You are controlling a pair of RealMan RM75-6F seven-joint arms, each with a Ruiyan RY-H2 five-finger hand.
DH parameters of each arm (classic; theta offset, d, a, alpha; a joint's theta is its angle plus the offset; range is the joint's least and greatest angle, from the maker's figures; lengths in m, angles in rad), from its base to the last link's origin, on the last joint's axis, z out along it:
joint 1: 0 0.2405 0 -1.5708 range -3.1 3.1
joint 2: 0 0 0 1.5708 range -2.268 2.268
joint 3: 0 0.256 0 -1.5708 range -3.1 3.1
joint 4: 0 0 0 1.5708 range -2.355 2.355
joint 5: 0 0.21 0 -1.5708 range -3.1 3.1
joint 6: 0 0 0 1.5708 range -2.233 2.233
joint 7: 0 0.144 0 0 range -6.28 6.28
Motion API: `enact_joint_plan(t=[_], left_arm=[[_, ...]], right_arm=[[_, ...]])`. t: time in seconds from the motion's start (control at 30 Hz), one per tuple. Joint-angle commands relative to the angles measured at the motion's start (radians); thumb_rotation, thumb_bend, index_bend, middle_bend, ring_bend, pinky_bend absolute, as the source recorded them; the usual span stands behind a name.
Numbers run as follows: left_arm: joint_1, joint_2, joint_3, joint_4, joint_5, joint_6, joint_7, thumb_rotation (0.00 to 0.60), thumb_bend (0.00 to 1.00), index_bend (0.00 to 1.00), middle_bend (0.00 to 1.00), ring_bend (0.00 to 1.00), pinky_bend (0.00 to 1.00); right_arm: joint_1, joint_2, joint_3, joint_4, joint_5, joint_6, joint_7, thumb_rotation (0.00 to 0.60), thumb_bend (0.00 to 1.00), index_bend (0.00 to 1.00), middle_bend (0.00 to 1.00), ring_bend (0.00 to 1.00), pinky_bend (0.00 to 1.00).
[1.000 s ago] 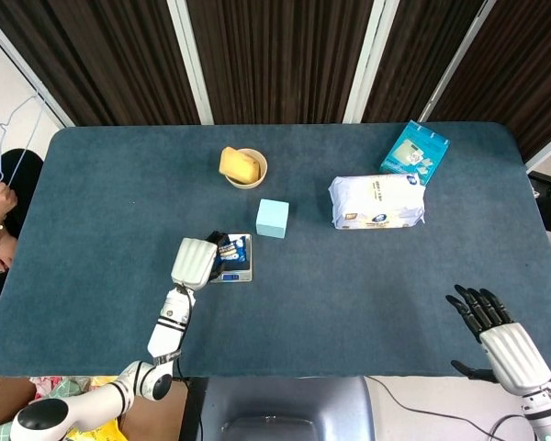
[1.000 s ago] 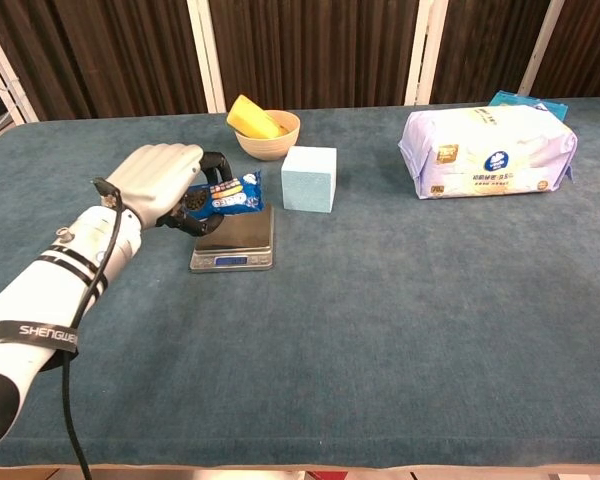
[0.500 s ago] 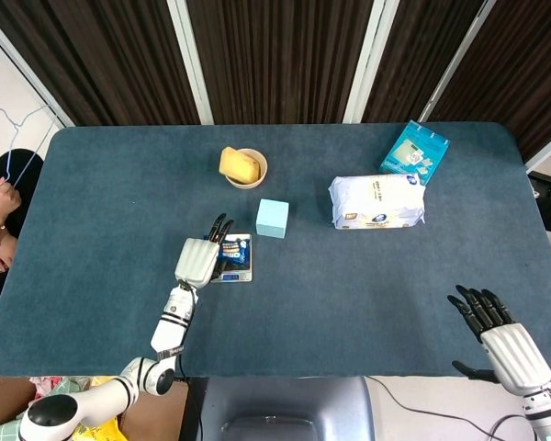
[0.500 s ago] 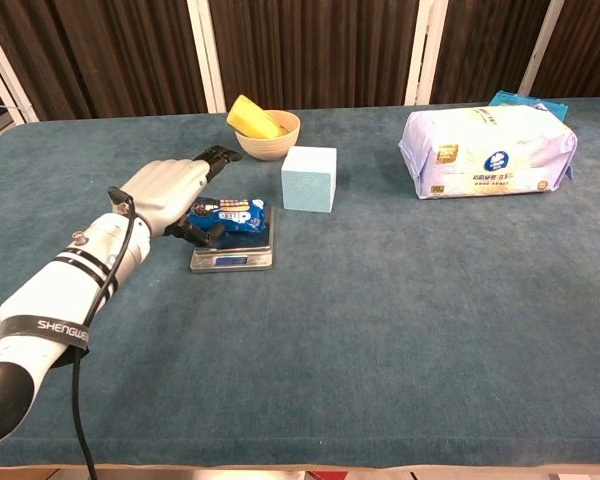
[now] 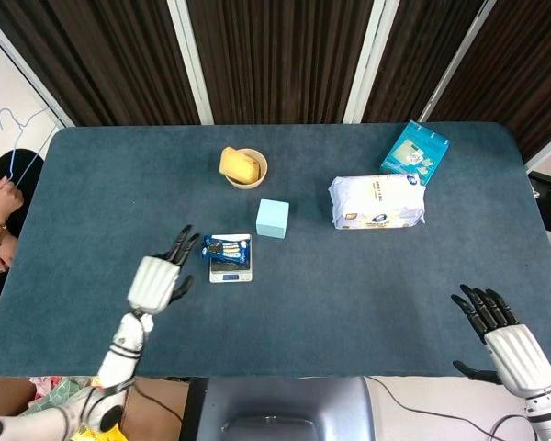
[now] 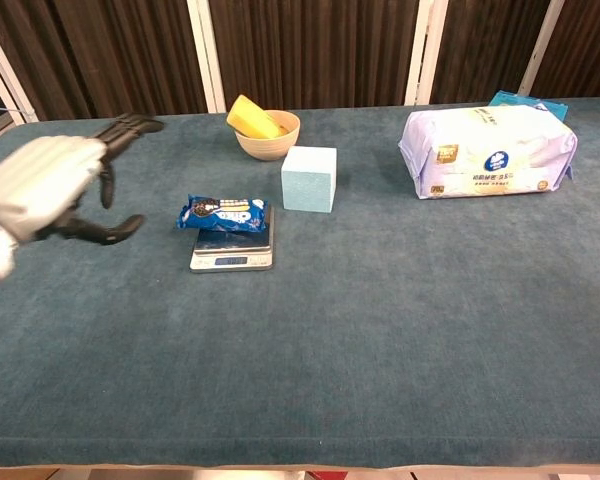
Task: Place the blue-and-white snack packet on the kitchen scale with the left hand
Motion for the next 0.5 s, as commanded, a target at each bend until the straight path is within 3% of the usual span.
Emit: enact_joint_plan(t=[0.03,0.13,0.23,0.33,0.5], left_arm=[[0.226,0.247,0.203,-0.141,0.138,0.241,-0.049,0.600,0.34,0.00,0.00,0.03,0.22],[0.326,0.259,0.231,-0.035,0.154,0.365,-0.135,0.600,0.35,0.00,0.00,0.00,0.10],[0.380,0.275,0.249,0.019,0.122,0.360,-0.245,0.600,0.35,0.00,0.00,0.00,0.03],[0.381,0.317,0.248,-0.021,0.110,0.321,-0.319,0.600,0.35,0.00,0.00,0.00,0.00],[0.394,0.338,0.245,-0.059,0.163,0.347,-0.281,0.600,0.35,0.00,0.00,0.00,0.00]], right_arm=[[-0.009,-0.009,0.004,-0.002,0.002,0.009,-0.016,0.573,0.25,0.00,0.00,0.00,0.00],[-0.021,-0.015,0.008,-0.017,0.018,0.011,-0.050,0.563,0.25,0.00,0.00,0.00,0.00],[-0.027,-0.018,0.011,-0.028,0.015,0.021,-0.069,0.564,0.25,0.00,0.00,0.00,0.00],[-0.030,-0.027,0.009,-0.033,0.010,0.018,-0.090,0.564,0.25,0.00,0.00,0.00,0.00],[-0.026,-0.032,-0.002,-0.031,-0.018,0.008,-0.106,0.559,0.25,0.00,0.00,0.00,0.00]])
